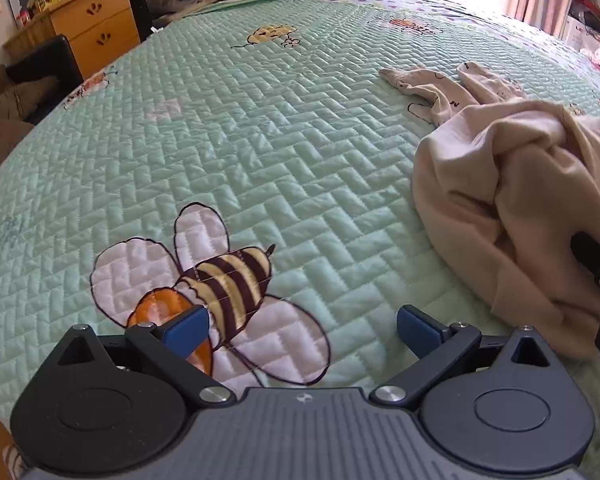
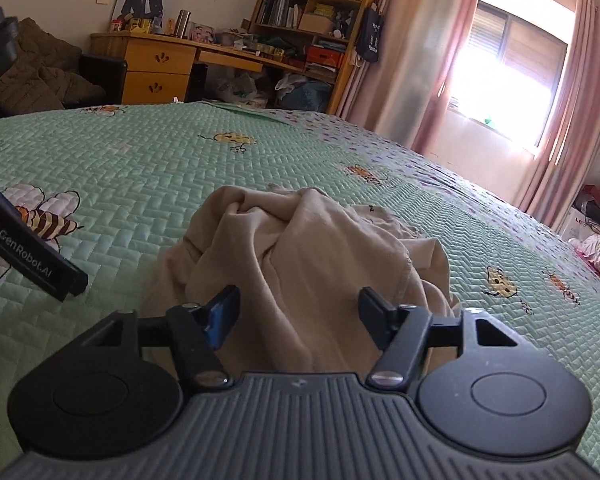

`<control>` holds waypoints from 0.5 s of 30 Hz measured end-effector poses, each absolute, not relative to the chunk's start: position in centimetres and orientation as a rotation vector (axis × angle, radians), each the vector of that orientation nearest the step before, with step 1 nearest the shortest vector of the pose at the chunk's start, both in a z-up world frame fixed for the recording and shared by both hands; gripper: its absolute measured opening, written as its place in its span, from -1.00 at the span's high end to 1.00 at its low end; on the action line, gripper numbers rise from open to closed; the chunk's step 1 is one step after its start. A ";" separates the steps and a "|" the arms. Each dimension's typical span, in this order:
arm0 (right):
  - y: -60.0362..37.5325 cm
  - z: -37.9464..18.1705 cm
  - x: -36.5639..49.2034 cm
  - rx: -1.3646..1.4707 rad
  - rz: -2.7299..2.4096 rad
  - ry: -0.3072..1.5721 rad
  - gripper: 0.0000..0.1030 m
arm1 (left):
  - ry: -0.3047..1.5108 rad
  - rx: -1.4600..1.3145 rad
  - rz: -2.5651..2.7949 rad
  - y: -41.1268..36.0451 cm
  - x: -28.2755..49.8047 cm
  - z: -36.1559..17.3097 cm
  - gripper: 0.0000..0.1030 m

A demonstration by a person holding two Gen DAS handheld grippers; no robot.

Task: Fold clothes
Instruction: 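Move both grippers toward the crumpled beige pants on the bed, then grasp the pants waistband with the right gripper and lift it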

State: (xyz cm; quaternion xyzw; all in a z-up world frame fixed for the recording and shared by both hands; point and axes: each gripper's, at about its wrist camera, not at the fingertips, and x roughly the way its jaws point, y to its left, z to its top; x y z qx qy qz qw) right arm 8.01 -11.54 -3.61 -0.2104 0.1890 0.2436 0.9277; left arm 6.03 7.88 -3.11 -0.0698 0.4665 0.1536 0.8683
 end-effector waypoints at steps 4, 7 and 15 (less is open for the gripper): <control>-11.2 -4.1 8.2 -0.460 0.464 0.416 0.65 | 0.982 -0.177 0.324 8.2 5.6 -2.5 -0.95; -11.5 -4.6 8.0 -0.445 0.454 0.438 0.93 | 0.994 -0.165 0.334 8.3 4.4 -2.7 -0.95; -19.2 7.8 7.3 -0.210 0.214 0.225 0.93 | 0.964 -0.189 0.295 8.4 1.3 -1.6 -0.95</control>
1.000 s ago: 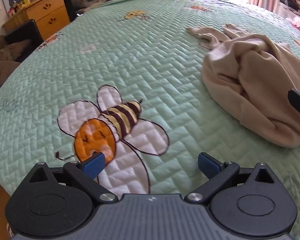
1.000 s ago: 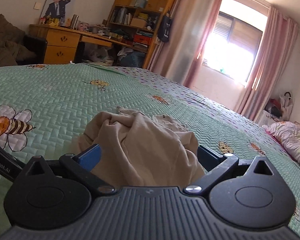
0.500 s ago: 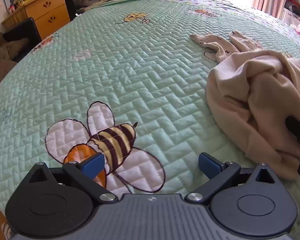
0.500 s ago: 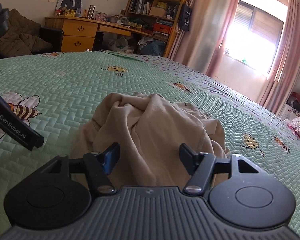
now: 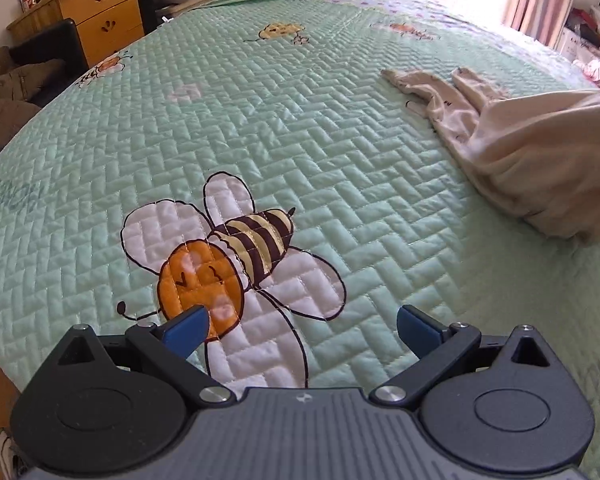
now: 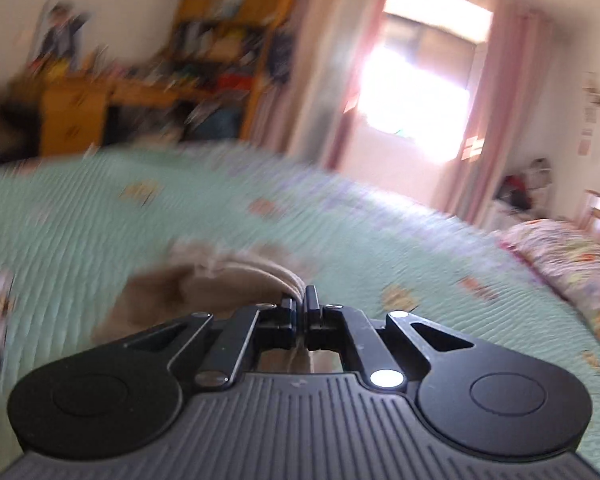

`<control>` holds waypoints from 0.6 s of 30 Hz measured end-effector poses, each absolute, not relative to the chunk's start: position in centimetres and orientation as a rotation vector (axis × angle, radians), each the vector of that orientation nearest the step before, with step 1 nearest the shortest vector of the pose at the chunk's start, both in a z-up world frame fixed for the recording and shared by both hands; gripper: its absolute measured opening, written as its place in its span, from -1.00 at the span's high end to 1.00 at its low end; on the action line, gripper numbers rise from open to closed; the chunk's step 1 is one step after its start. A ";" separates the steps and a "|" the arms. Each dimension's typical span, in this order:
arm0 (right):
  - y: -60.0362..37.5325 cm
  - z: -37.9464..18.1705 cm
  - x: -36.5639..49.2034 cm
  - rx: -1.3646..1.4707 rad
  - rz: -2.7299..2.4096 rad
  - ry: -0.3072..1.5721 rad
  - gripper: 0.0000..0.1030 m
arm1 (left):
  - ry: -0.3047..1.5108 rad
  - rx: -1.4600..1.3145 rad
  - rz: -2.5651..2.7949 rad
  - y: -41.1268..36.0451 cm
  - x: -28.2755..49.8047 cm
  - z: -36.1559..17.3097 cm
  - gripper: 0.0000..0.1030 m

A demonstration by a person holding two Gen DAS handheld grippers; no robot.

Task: Fold clothes
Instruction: 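Grasp the pants waistband with the right gripper and lift it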

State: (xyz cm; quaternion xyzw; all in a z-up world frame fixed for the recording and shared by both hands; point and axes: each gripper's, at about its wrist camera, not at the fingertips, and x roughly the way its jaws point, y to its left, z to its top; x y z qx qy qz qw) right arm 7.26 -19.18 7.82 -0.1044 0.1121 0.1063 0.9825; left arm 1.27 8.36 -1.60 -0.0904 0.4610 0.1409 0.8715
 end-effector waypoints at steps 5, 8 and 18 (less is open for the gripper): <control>-22.7 9.5 7.7 -0.214 0.132 0.316 0.92 | 0.954 -0.118 0.248 6.1 0.6 -0.3 -0.97; -24.9 8.3 6.3 -0.112 0.165 0.426 0.92 | 0.937 -0.050 0.239 4.4 -0.2 0.1 -0.98; -30.5 0.3 1.5 0.123 0.098 0.674 0.92 | 0.937 0.154 0.198 -2.7 -0.1 0.2 -0.97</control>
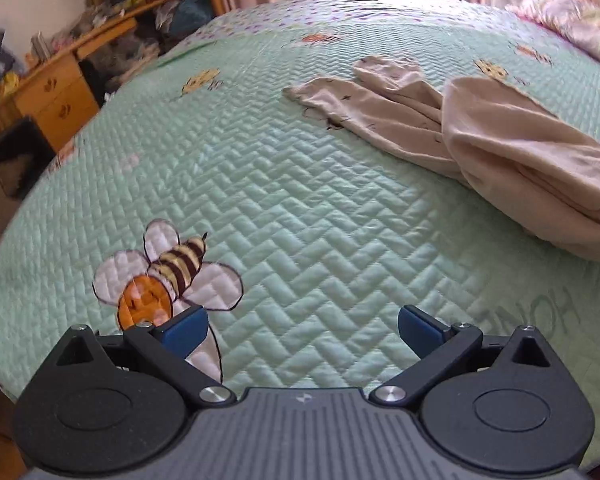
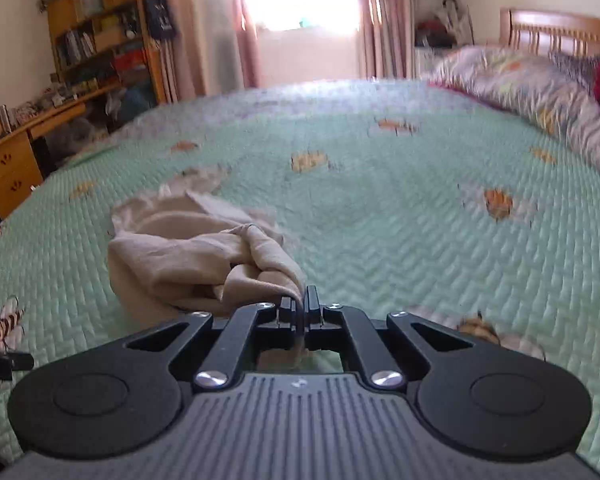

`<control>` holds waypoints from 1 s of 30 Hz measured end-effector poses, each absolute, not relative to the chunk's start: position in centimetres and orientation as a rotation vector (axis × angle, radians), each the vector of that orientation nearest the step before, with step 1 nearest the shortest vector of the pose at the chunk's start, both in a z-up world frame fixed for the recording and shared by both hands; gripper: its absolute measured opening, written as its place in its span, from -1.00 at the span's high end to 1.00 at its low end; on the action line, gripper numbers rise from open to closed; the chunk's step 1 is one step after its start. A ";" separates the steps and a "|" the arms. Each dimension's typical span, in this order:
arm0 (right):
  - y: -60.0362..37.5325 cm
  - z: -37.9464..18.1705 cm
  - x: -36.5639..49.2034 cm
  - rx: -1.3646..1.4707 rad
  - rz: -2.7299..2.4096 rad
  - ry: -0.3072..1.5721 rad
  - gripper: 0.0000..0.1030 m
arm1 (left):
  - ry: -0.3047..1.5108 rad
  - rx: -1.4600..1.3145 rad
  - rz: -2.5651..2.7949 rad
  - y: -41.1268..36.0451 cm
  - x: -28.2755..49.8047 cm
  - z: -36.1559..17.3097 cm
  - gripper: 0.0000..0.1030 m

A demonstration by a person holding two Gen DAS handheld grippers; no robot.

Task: Fold clothes
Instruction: 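Grasp the pants waistband with the right gripper and lift it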

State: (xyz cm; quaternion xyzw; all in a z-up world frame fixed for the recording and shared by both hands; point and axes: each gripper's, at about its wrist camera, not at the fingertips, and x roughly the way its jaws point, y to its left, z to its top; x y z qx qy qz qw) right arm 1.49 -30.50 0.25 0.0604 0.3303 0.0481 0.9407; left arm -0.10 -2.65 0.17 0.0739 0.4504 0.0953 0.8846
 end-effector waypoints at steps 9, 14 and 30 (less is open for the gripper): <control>-30.5 0.8 -1.7 0.195 0.520 0.684 0.61 | 0.953 0.231 0.133 -7.4 1.3 0.9 -0.97; -32.9 1.7 -3.5 0.220 0.499 0.544 0.07 | 0.919 0.200 0.154 -7.1 5.0 2.2 -0.97; -36.7 -2.2 -2.5 0.318 0.309 0.553 0.00 | 1.003 0.141 -0.013 -9.6 15.5 -0.7 0.89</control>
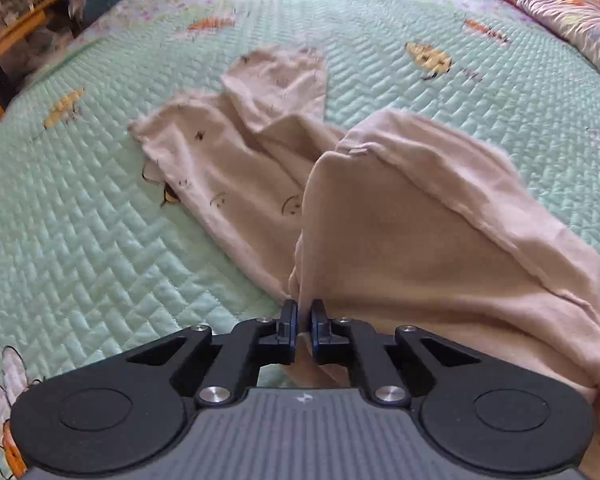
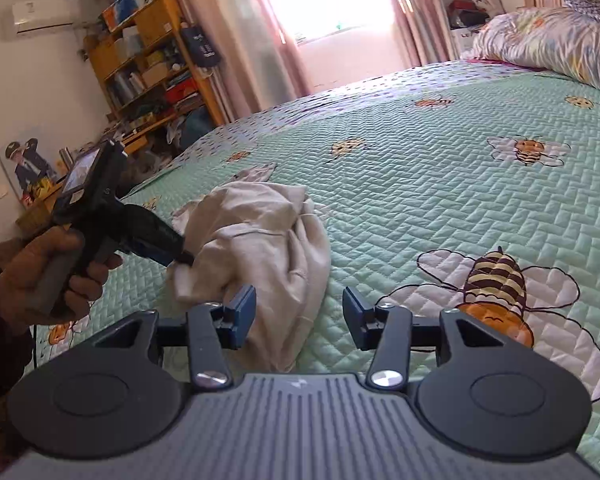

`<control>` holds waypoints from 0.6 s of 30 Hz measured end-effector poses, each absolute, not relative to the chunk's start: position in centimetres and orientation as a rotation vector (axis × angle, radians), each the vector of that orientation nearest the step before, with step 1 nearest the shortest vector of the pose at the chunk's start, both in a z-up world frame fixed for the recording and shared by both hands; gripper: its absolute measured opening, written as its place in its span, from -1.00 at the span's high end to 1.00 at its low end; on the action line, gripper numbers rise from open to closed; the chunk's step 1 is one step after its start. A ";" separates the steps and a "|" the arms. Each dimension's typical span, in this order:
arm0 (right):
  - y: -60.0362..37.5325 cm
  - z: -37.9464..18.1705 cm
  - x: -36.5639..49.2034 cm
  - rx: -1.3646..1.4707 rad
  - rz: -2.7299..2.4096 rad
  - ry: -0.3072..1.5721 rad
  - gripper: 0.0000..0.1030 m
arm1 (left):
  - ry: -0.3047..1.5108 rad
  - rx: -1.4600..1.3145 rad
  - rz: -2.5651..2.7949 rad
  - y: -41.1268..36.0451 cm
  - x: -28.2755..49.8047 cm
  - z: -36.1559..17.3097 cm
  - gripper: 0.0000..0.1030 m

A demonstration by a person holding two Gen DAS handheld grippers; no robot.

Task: Fold clothes
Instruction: 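Grasp the pants waistband with the right gripper and lift it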

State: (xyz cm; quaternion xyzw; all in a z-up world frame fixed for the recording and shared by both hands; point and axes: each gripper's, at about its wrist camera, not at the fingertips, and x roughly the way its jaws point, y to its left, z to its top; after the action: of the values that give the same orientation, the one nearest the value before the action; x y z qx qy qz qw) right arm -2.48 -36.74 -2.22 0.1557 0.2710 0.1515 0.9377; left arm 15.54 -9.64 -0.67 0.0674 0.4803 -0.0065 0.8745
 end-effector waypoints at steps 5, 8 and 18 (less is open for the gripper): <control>-37.5 -2.6 -2.8 0.340 0.280 0.536 -0.01 | 0.782 0.179 0.021 -10.5 11.2 5.4 0.93; -37.8 -2.6 -2.9 0.355 0.265 0.533 -0.02 | 0.675 0.141 0.098 -8.9 10.4 10.2 1.00; -38.7 -3.0 -2.9 0.420 0.250 0.534 -0.13 | 0.866 0.127 0.075 -6.2 12.3 7.5 0.46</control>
State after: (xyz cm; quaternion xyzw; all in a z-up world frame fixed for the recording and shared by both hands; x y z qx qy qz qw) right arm -2.89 -38.69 -3.04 0.2054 0.2613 0.1221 0.9352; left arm 12.29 -6.15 7.53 0.0614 0.4194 0.0363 0.9050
